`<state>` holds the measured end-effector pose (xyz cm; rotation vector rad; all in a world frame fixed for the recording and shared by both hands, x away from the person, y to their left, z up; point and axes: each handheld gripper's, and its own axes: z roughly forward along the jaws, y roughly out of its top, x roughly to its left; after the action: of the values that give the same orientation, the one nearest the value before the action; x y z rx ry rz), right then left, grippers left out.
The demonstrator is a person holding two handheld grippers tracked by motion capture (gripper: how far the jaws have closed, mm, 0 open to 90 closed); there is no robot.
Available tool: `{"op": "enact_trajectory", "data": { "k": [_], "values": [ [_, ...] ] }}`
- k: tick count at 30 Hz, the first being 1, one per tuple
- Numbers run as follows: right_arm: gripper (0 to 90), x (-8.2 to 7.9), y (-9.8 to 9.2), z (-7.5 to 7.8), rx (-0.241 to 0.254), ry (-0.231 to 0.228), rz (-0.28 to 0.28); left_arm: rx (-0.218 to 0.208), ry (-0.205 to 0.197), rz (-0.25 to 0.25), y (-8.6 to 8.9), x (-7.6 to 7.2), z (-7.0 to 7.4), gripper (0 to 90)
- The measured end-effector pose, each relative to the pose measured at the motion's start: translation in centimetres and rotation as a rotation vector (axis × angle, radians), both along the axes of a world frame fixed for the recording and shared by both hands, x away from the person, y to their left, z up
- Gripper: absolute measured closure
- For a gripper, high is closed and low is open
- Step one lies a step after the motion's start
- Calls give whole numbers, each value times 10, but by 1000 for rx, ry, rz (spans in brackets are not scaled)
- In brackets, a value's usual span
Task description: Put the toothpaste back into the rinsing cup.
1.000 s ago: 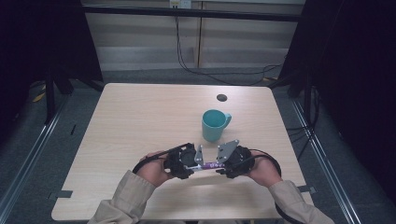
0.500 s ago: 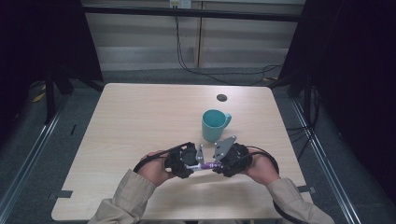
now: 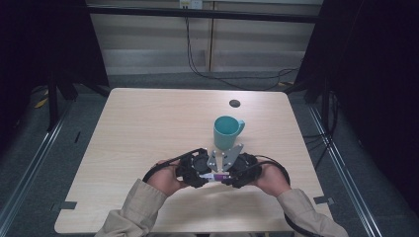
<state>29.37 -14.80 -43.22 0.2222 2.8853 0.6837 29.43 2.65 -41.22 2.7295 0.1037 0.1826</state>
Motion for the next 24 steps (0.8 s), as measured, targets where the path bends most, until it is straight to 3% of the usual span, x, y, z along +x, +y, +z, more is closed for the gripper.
{"op": "enact_trajectory", "data": {
  "k": [4,11,12,13,14,16,17,18,19,22,24],
  "values": [
    [674,1,4,-7,16,-8,22,-23,-2,9,2,0,2,705],
    [758,-2,3,-6,14,-42,35,-51,-4,3,4,3,3,686],
    [772,-3,2,-5,11,-49,48,-119,21,30,9,4,3,671],
    [776,-4,1,-5,24,-46,36,-119,21,30,9,4,3,652],
    [780,-4,-1,-4,28,-32,30,-182,22,61,16,6,7,603],
    [781,-3,-3,-3,28,-35,26,-187,13,58,19,7,8,489],
    [781,-3,-6,-2,26,-44,11,-201,-3,59,22,6,10,489],
    [781,-1,-9,-2,27,-31,10,-217,-7,68,25,6,12,449],
    [782,0,-14,1,34,-42,-13,-258,-20,91,32,6,16,394],
    [783,3,-24,6,61,-46,-48,-345,-24,130,45,7,23,351],
    [783,5,-32,10,87,-53,-76,-354,-16,138,48,8,23,343]
  ]
}}
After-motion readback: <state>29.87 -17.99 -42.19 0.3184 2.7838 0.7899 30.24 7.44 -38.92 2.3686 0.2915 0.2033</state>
